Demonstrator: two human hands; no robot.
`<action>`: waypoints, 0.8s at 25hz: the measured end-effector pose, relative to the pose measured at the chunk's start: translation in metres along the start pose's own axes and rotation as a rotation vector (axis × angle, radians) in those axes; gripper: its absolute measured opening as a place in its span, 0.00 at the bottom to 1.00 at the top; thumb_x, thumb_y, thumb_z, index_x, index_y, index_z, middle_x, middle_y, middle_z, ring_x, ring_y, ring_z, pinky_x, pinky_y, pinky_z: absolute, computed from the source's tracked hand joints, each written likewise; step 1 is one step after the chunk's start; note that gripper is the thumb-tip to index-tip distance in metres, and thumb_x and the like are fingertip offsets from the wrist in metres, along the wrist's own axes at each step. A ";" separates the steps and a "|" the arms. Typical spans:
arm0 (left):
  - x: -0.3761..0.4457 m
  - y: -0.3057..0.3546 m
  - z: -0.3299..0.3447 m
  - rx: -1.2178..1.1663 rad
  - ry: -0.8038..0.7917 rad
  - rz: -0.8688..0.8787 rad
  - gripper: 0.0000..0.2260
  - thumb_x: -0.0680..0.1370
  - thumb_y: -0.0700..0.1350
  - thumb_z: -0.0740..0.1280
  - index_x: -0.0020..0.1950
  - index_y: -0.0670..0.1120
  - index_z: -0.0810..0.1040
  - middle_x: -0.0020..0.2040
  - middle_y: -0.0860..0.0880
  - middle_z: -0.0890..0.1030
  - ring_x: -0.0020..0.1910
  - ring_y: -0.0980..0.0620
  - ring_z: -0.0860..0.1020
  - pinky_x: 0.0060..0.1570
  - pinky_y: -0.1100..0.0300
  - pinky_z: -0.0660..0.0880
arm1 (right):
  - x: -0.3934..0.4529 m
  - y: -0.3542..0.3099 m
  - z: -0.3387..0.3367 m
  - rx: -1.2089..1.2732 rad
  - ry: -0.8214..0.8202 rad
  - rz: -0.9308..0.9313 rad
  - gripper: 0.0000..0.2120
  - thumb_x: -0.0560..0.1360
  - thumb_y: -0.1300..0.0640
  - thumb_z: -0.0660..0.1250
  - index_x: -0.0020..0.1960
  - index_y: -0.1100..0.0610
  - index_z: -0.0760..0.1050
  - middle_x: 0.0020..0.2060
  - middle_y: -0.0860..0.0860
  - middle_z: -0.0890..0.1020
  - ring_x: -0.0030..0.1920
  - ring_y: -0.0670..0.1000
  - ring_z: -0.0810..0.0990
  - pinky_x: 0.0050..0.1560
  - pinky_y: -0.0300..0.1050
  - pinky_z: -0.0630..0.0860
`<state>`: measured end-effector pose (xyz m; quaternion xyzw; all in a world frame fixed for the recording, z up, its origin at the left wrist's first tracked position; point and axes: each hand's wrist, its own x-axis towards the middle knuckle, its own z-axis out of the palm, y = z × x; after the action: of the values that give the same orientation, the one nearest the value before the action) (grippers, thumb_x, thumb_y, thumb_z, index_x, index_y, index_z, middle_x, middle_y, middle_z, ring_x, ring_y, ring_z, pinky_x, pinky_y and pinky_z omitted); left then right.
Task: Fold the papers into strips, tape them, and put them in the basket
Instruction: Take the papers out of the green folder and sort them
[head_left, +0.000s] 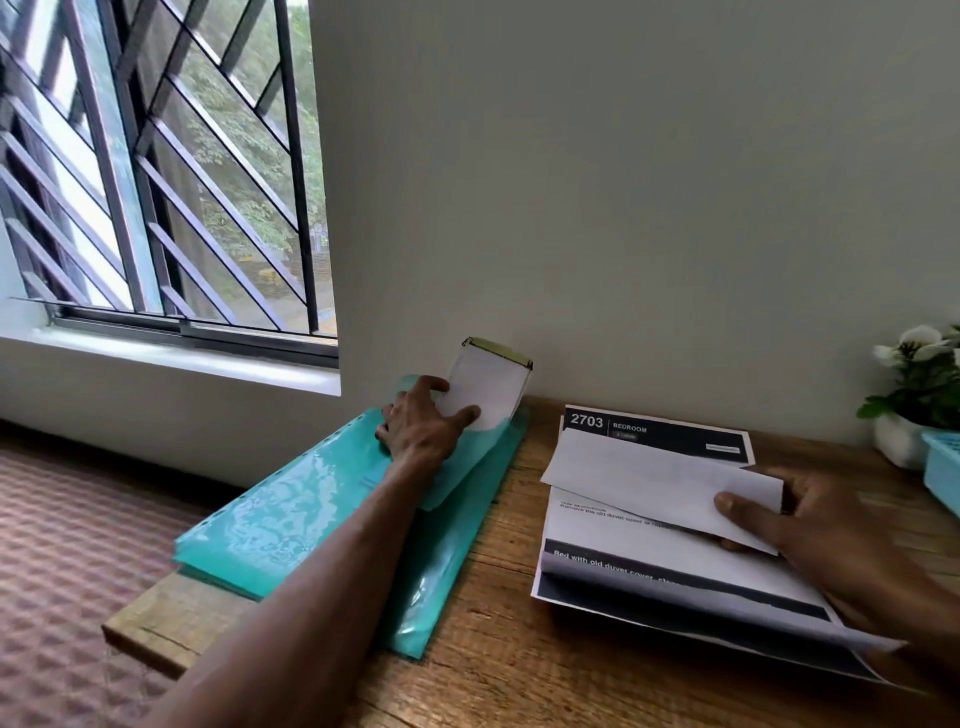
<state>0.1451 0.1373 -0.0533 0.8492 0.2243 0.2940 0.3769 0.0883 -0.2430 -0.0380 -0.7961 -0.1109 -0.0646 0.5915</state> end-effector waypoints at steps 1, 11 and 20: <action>0.001 0.000 0.001 0.016 0.002 0.005 0.26 0.71 0.63 0.77 0.66 0.57 0.76 0.66 0.45 0.78 0.66 0.41 0.73 0.65 0.41 0.68 | -0.001 -0.002 0.000 0.007 0.002 -0.005 0.03 0.76 0.65 0.73 0.49 0.60 0.84 0.37 0.54 0.89 0.35 0.52 0.88 0.29 0.34 0.79; -0.001 0.007 0.004 0.403 -0.132 -0.059 0.39 0.67 0.77 0.69 0.66 0.50 0.79 0.71 0.42 0.72 0.70 0.39 0.67 0.68 0.42 0.65 | -0.005 -0.008 0.003 0.000 0.007 0.017 0.04 0.77 0.65 0.73 0.50 0.58 0.85 0.38 0.54 0.89 0.35 0.53 0.89 0.35 0.41 0.81; -0.004 0.010 0.009 0.409 -0.061 0.004 0.33 0.70 0.73 0.70 0.65 0.51 0.79 0.70 0.41 0.73 0.70 0.39 0.68 0.68 0.40 0.66 | -0.001 -0.002 0.002 -0.025 0.004 0.016 0.04 0.77 0.63 0.73 0.51 0.58 0.84 0.39 0.54 0.90 0.37 0.54 0.89 0.42 0.48 0.83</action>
<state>0.1504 0.1239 -0.0518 0.9171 0.2660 0.2170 0.2027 0.0867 -0.2406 -0.0370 -0.8040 -0.1026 -0.0628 0.5824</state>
